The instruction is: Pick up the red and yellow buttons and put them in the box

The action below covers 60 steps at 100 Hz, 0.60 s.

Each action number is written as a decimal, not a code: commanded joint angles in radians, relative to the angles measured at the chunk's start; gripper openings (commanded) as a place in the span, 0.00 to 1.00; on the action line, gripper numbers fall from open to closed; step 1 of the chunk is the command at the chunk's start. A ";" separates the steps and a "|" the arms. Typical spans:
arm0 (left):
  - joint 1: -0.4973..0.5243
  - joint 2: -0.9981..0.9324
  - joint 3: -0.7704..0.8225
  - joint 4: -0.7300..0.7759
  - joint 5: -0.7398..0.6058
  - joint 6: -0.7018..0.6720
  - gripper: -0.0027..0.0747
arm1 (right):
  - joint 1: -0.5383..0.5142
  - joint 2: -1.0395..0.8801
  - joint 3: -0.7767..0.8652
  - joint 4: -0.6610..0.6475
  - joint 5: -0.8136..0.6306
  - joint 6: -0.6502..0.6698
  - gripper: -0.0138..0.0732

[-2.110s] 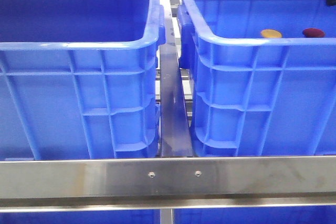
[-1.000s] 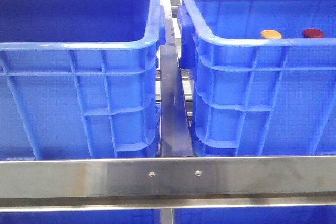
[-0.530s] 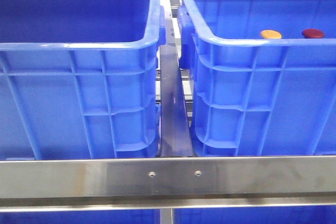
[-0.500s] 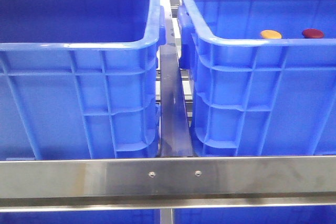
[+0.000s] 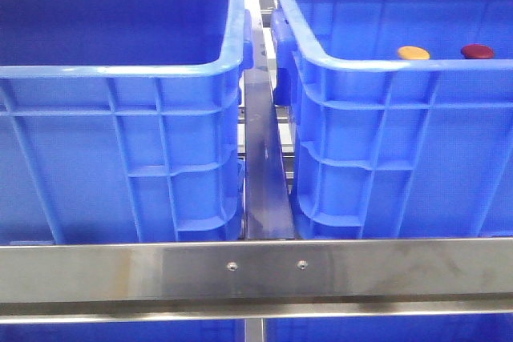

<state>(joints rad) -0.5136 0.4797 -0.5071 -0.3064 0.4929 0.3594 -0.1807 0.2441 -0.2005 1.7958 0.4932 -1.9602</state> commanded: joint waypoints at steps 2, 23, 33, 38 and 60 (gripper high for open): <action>-0.008 -0.056 0.016 -0.011 -0.079 -0.008 0.01 | -0.006 -0.010 -0.014 0.121 0.009 0.006 0.11; -0.008 -0.111 0.040 -0.004 -0.066 -0.008 0.01 | -0.006 -0.011 -0.013 0.121 0.009 0.006 0.11; -0.008 -0.111 0.040 -0.004 -0.066 -0.008 0.01 | -0.006 -0.011 -0.013 0.121 0.009 0.006 0.11; -0.008 -0.111 0.040 -0.004 -0.066 -0.008 0.01 | -0.006 -0.011 -0.013 0.121 0.009 0.006 0.11; -0.008 -0.111 0.040 -0.004 -0.066 -0.008 0.01 | -0.006 -0.011 -0.013 0.121 0.009 0.006 0.11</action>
<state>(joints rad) -0.5136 0.3635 -0.4389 -0.2981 0.4945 0.3594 -0.1807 0.2239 -0.1903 1.7958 0.4908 -1.9596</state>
